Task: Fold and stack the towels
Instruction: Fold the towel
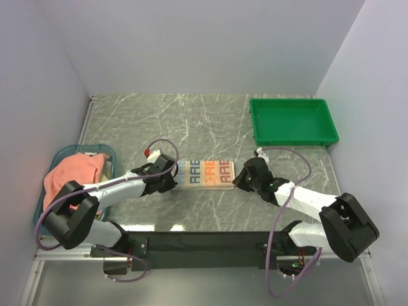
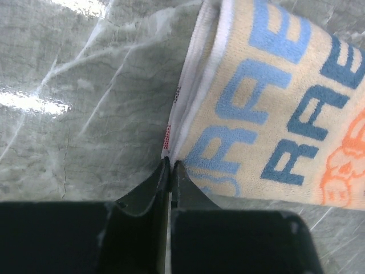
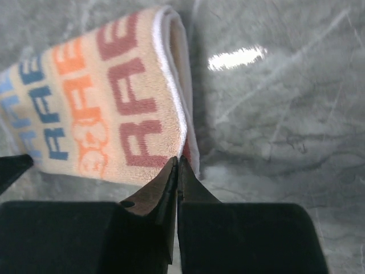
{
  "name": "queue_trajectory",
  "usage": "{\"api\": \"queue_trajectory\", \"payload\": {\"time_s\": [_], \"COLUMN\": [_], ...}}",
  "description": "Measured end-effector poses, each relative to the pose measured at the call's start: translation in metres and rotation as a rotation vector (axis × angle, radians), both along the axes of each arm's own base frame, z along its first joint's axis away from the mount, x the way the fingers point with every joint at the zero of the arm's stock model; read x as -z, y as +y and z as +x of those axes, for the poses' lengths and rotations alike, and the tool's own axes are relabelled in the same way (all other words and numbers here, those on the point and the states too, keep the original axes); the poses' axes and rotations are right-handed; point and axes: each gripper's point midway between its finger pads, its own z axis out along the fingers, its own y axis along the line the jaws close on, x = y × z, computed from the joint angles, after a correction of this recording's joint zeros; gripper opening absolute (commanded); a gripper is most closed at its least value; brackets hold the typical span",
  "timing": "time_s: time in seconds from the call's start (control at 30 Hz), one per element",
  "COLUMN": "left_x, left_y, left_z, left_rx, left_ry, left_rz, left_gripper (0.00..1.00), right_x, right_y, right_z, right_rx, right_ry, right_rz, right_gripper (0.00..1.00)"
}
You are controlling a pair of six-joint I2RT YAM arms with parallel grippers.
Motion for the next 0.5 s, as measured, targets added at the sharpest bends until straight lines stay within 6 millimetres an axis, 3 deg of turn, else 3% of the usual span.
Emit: {"api": "queue_trajectory", "payload": {"time_s": [0.2, 0.23, 0.3, 0.33, 0.4, 0.43, 0.5], "left_x": [0.001, 0.001, 0.0, -0.002, -0.006, -0.01, -0.021], "left_y": [-0.001, -0.001, 0.0, 0.0, 0.001, 0.001, 0.002], "left_z": [-0.001, -0.001, -0.001, -0.002, -0.003, -0.004, -0.004], "left_rx": [-0.01, -0.012, -0.014, -0.016, -0.009, -0.006, 0.002], "left_ry": [0.003, 0.003, 0.003, 0.002, -0.006, -0.013, -0.035], "left_rz": [-0.01, -0.012, -0.014, -0.016, -0.019, -0.024, -0.035], "left_gripper": [0.09, 0.15, 0.25, 0.37, 0.48, 0.59, 0.66], "right_x": [0.016, 0.015, 0.012, 0.009, -0.001, -0.007, -0.02], "right_y": [-0.003, -0.003, -0.005, -0.006, -0.007, -0.008, -0.007], "right_z": [-0.011, -0.011, -0.011, -0.011, -0.011, -0.011, -0.01], "right_rx": [-0.002, -0.001, -0.002, -0.002, -0.005, -0.008, -0.014], "right_ry": [0.046, 0.045, 0.037, 0.029, 0.001, -0.017, -0.054], "right_rz": [-0.003, -0.002, -0.009, -0.008, -0.004, 0.002, 0.017], "right_gripper": [0.22, 0.3, 0.36, 0.43, 0.47, 0.51, 0.53]}}
